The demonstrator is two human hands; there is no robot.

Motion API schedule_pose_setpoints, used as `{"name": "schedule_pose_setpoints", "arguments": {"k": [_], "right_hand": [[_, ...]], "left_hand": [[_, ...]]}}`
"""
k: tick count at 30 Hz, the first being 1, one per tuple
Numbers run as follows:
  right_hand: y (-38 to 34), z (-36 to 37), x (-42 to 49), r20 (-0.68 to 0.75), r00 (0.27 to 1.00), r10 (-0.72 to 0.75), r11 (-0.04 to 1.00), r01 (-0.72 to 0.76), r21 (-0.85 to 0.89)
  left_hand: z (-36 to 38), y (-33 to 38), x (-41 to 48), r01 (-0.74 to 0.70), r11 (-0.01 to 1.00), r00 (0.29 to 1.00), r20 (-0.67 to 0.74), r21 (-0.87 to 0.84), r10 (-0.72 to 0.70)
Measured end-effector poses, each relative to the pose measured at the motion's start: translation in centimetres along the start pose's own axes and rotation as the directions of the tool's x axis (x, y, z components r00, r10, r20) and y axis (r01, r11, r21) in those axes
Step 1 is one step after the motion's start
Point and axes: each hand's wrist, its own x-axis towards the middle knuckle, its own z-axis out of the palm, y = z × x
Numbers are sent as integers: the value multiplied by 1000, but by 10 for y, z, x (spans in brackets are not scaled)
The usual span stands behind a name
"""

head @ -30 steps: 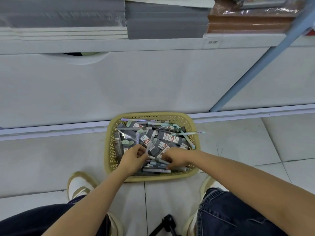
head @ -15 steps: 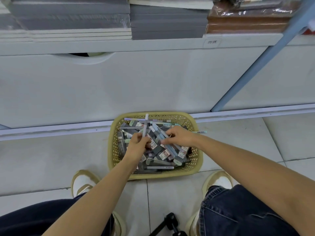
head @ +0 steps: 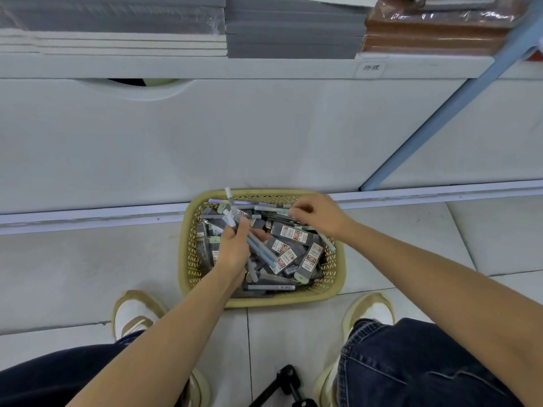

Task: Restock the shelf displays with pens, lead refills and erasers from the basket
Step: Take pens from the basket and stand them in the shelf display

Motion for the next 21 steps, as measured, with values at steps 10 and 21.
{"name": "schedule_pose_setpoints", "arguments": {"k": [10, 21], "right_hand": [[32, 31, -13, 140, 943, 301, 754, -146, -640], [-1, 8, -3, 265, 960, 92, 937, -174, 302]], "left_hand": [[-3, -7, -1, 92, 993, 996, -2, 69, -92], [-1, -2, -5, 82, 986, 993, 67, 145, -92]]}}
